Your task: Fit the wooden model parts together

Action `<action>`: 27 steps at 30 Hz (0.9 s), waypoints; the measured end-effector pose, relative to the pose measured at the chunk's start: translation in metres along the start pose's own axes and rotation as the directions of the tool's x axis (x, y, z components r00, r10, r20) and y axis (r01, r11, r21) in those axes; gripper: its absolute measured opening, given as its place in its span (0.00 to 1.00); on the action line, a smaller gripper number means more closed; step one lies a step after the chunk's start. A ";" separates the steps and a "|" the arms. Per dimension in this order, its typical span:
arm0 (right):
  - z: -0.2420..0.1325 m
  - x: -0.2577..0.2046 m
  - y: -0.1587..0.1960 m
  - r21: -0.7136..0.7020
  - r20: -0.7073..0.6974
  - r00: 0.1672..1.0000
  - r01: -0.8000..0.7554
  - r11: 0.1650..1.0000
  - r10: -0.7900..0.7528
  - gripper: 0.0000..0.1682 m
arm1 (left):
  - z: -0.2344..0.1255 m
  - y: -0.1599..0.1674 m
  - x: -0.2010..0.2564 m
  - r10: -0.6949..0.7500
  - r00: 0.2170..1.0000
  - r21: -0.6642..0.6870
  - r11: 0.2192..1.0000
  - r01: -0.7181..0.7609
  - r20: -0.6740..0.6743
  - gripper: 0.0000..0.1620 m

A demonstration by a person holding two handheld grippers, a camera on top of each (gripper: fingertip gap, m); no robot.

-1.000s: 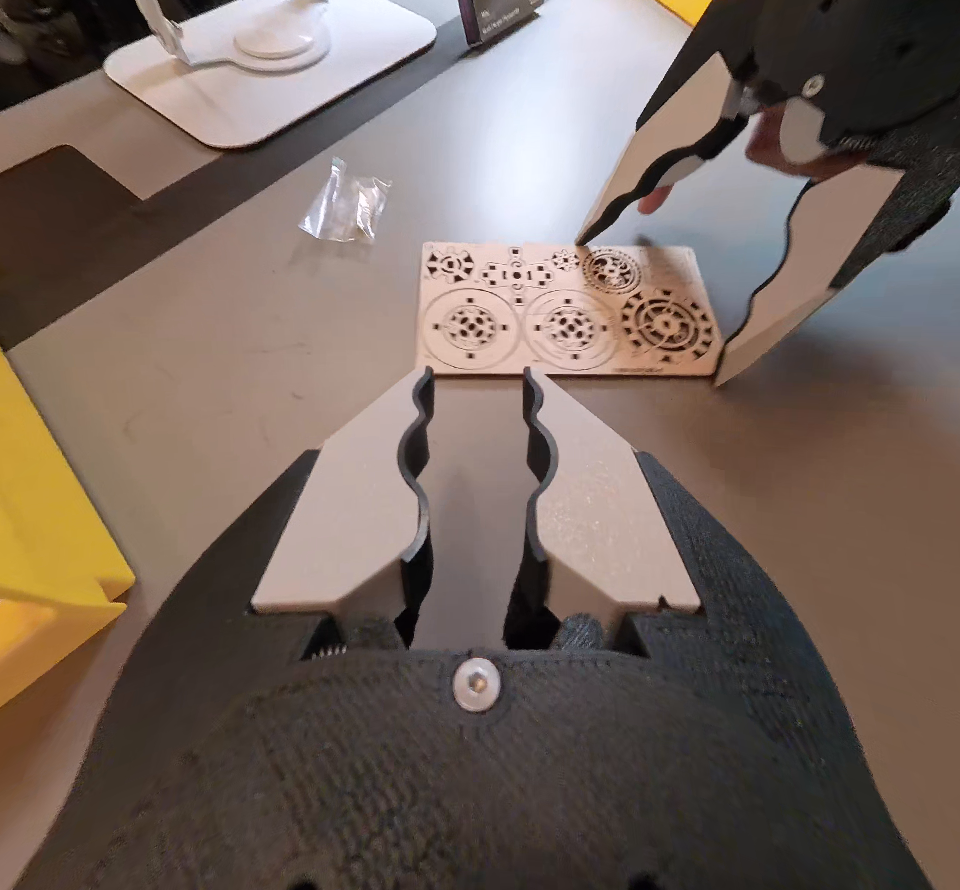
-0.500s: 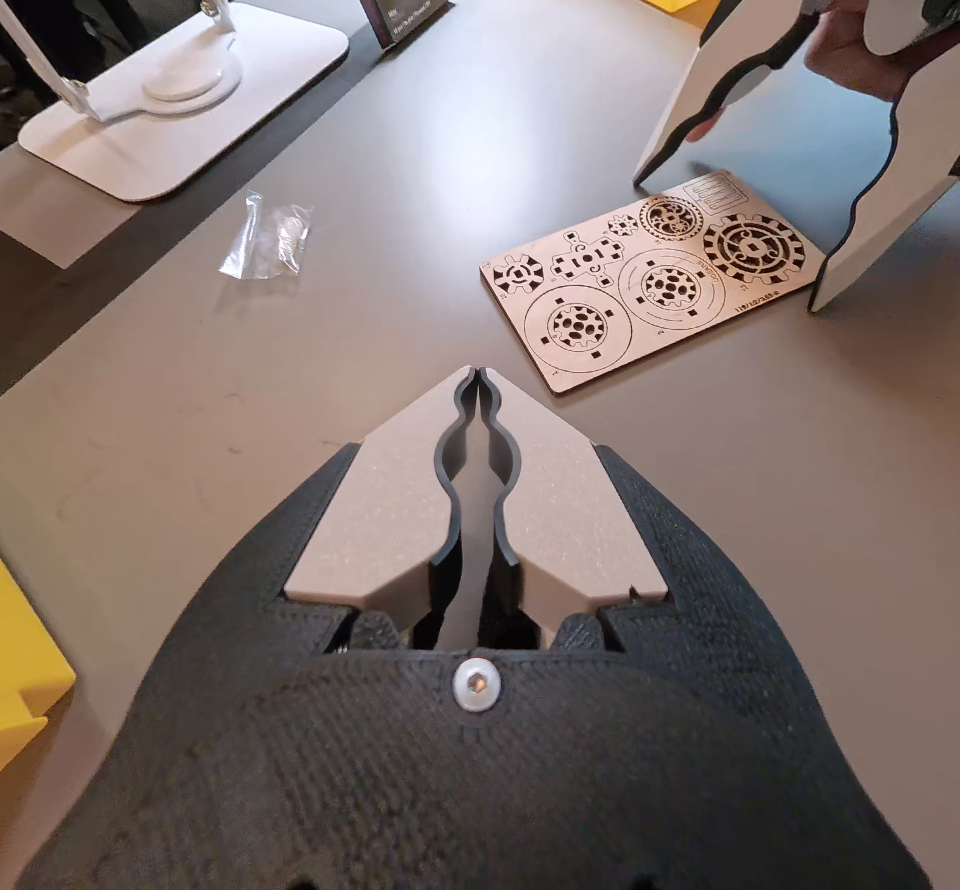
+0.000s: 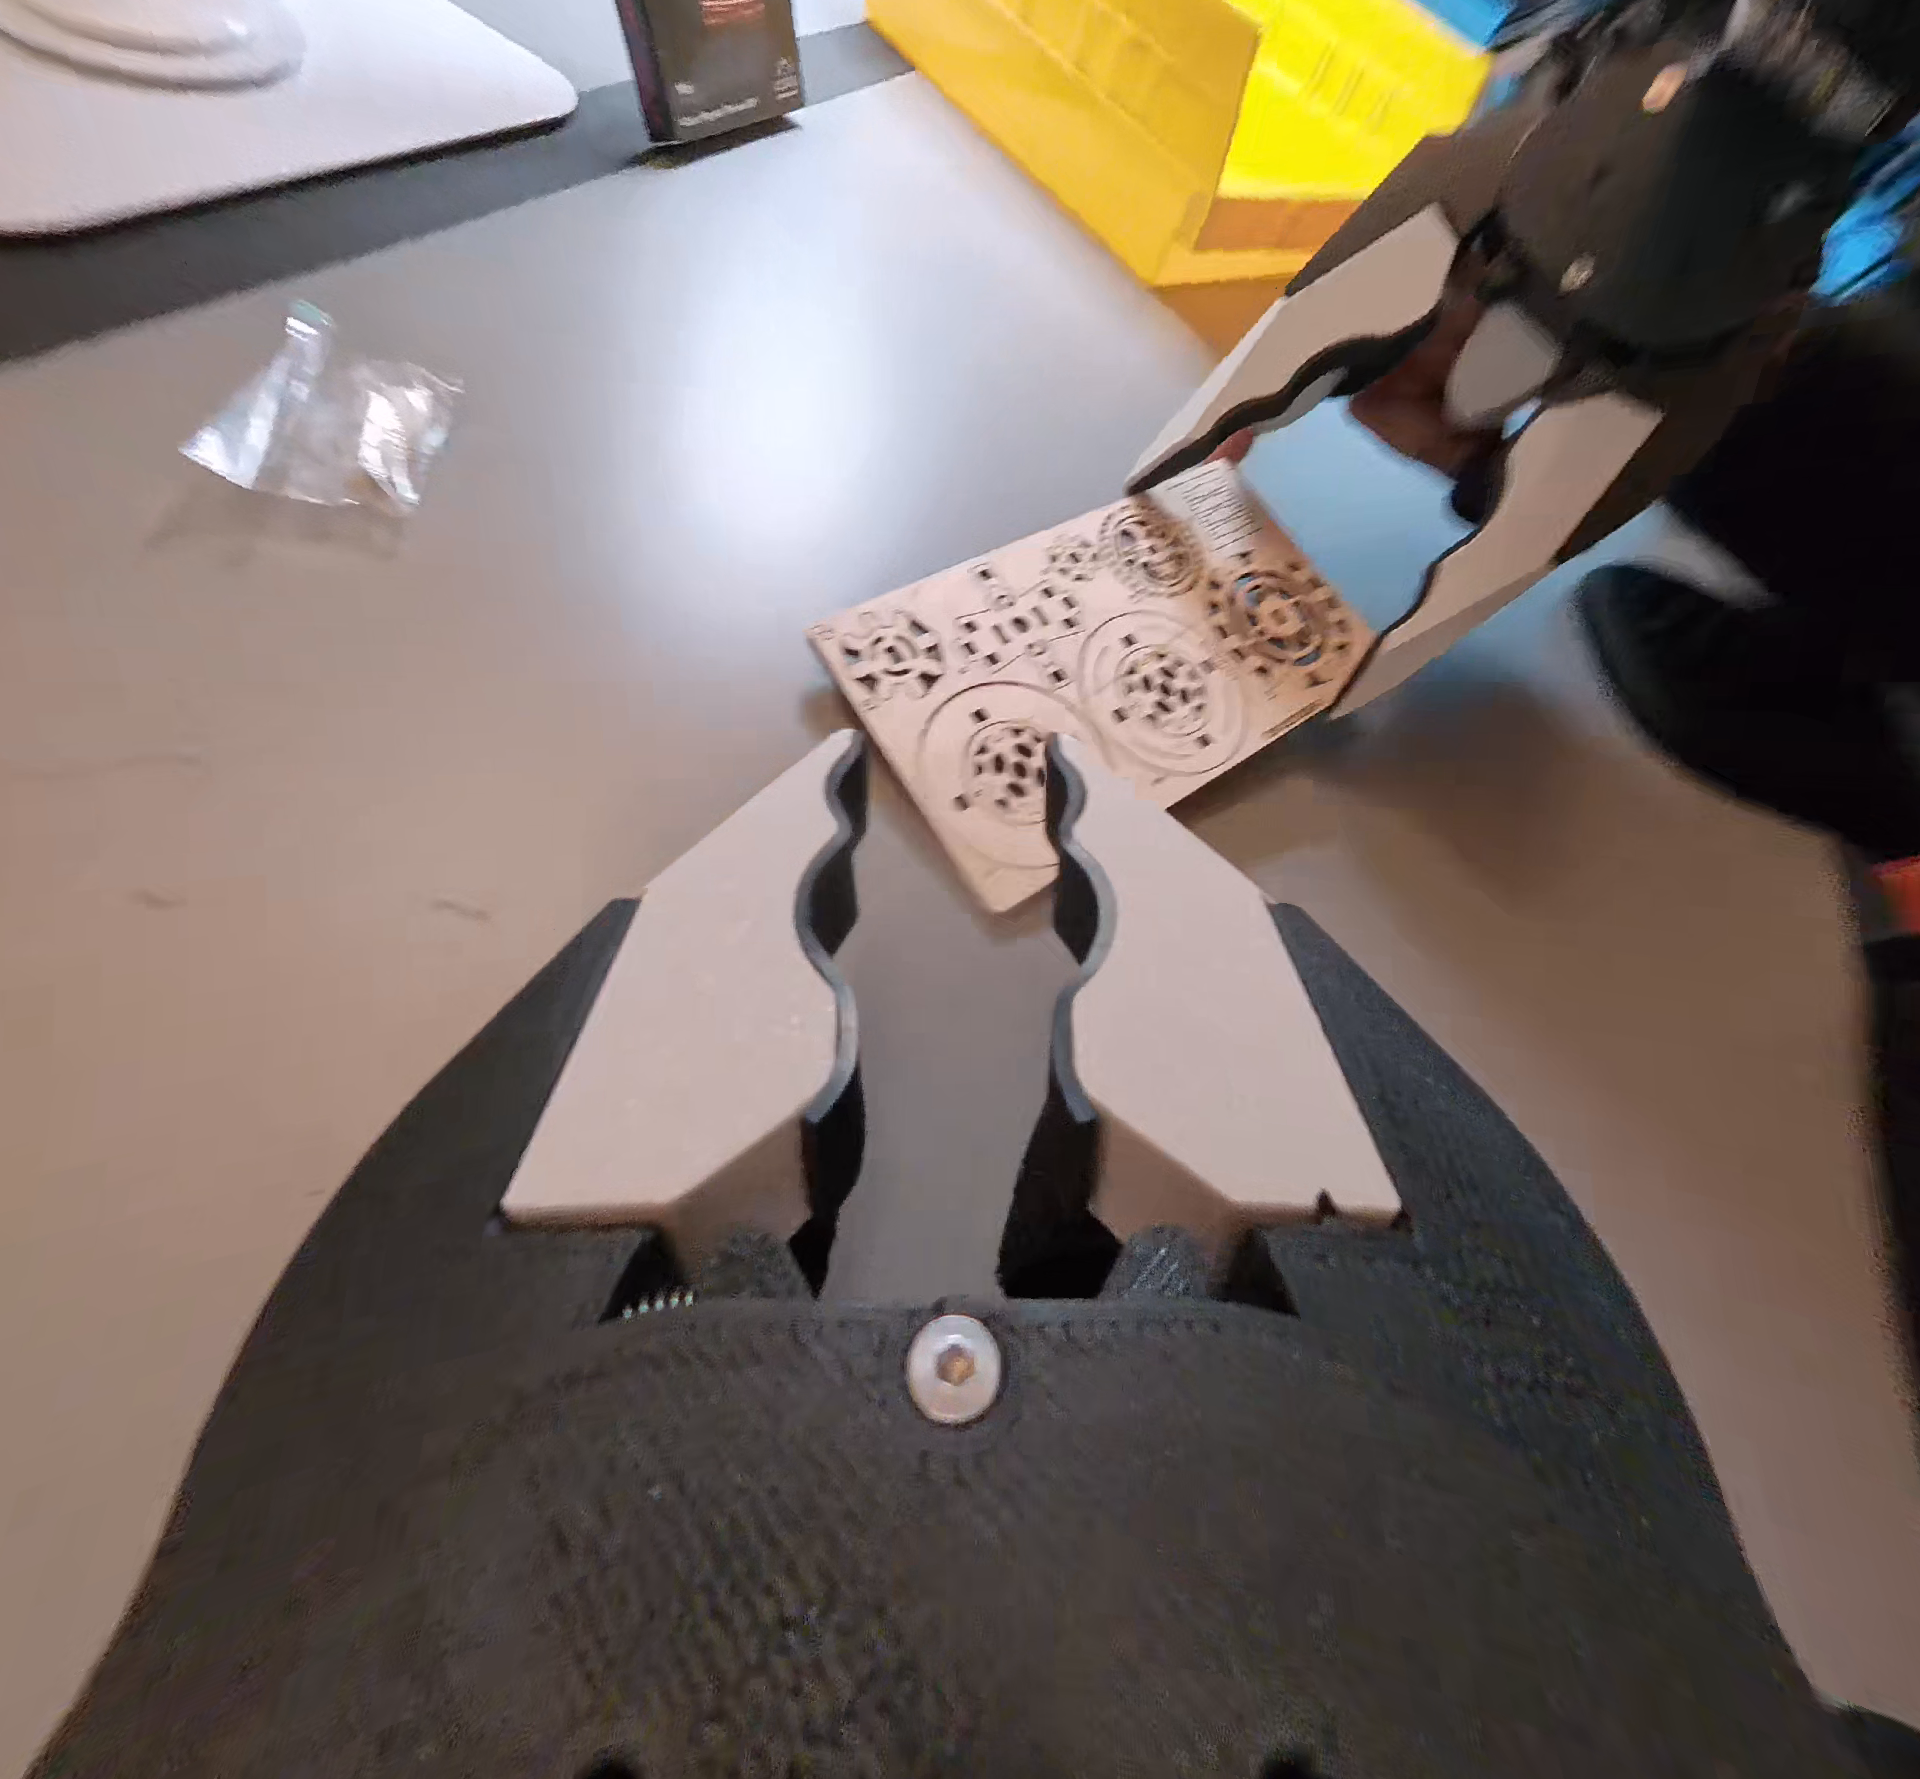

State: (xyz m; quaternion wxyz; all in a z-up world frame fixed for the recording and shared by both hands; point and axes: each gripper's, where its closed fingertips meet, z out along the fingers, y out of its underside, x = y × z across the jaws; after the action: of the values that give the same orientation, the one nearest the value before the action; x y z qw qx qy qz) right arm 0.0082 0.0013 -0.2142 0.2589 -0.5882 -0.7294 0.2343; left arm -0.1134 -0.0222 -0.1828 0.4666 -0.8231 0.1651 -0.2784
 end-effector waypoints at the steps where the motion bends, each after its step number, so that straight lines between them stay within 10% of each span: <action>1: -0.002 -0.001 -0.005 0.039 -0.012 1.000 0.023 0.999 -0.023 0.53 | 0.001 -0.001 0.005 -0.071 0.996 0.010 0.997 0.071 -0.061 0.27; 14: -0.027 -0.028 -0.042 0.290 -0.093 0.957 0.289 0.912 -0.273 0.52 | 0.019 0.011 0.015 -0.268 0.949 -0.062 0.963 0.261 -0.165 0.41; 15: -0.033 -0.021 -0.048 0.306 -0.172 0.944 0.322 0.896 -0.281 0.02 | 0.019 0.011 0.016 -0.268 0.949 -0.062 0.963 0.261 -0.169 0.41; 17: -0.045 -0.026 -0.060 0.369 -0.260 0.897 0.435 0.821 -0.358 0.00 | 0.020 0.011 0.017 -0.261 0.948 -0.064 0.965 0.254 -0.179 0.41; 20: -0.030 -0.028 -0.046 0.236 -0.212 0.905 0.414 0.879 -0.369 0.22 | 0.021 0.012 0.019 -0.253 0.947 -0.083 0.967 0.241 -0.198 0.38; 27: -0.016 -0.084 -0.046 0.251 0.127 0.963 0.202 0.947 -0.240 0.29 | 0.020 0.025 0.027 -0.109 0.982 -0.164 0.983 0.084 -0.155 0.34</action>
State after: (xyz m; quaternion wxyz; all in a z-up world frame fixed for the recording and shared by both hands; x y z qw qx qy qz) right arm -0.0009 -0.0892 -0.1813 0.2937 -0.4475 -0.7759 0.3340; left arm -0.0798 -0.0356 -0.2044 0.3715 -0.8387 0.1839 -0.3533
